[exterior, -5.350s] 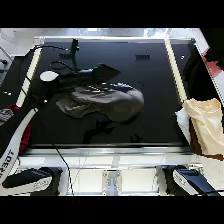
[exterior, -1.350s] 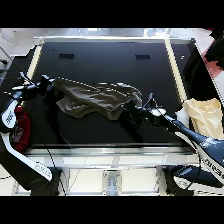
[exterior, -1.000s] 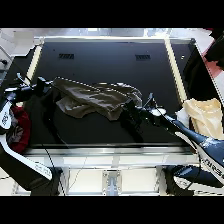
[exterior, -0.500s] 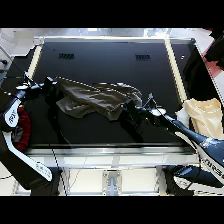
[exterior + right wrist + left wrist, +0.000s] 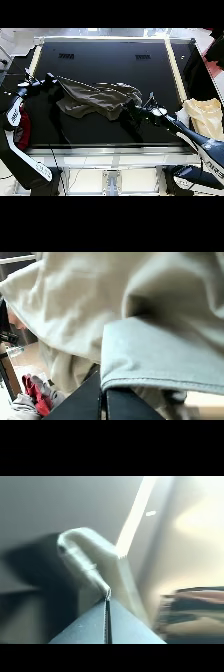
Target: Fold the shirts.
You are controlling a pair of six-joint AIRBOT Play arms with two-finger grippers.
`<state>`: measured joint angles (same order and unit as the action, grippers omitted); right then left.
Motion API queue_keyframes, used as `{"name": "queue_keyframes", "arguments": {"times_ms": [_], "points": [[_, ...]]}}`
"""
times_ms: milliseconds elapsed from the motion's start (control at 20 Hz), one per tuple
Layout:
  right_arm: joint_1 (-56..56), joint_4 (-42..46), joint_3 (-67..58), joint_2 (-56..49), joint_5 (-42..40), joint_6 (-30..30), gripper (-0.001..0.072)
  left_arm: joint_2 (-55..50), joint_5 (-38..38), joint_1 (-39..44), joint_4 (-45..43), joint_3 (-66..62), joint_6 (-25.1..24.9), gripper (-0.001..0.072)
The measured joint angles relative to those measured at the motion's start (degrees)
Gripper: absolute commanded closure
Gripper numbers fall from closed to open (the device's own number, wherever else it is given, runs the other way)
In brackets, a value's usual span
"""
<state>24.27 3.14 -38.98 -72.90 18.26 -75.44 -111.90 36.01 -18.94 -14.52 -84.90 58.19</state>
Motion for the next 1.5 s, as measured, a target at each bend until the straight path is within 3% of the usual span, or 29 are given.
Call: {"name": "queue_keyframes", "arguments": {"times_ms": [200, 350, 550, 800, 950, 1100, 1300, 1500], "points": [[0.0, 2.5, 0.0, 11.4, -5.0, 12.2, 0.0697, 7.9, 5.7, -3.7, 5.3, -1.0, -2.8, 0.0702], [0.0, 8.0, 0.0, 26.0, -8.5, 19.6, 0.0697, 18.3, 14.9, -7.8, 6.7, -1.2, -4.6, 0.0702], [0.0, 16.5, -3.1, 46.5, -9.8, 23.6, 0.0699, 36.1, 26.8, -13.0, 7.5, -1.3, -5.7, 0.0702], [0.0, 25.5, -15.0, 60.1, -5.7, 25.1, 0.0701, 60.3, 24.9, -17.9, 5.7, -1.3, -6.1, 0.0703], [0.0, 32.8, -23.8, 59.0, -4.1, 25.3, 0.0702, 70.6, 20.7, -19.0, -2.0, -1.4, -5.3, 0.0704], [0.0, 41.8, -29.6, 52.5, -3.3, 22.4, 0.0702, 73.8, 19.1, -19.3, -8.9, -1.4, -2.1, 0.0705], [-5.5, 52.2, -32.3, 37.9, -0.1, 11.6, 0.0701, 67.8, 19.2, -17.1, -13.6, -1.4, 0.0, 0.0705], [-14.5, 54.5, -33.0, 19.1, 6.7, 3.0, 0.0701, 53.5, 17.6, -6.5, -22.4, -1.4, 0.8, 0.0704]]}}
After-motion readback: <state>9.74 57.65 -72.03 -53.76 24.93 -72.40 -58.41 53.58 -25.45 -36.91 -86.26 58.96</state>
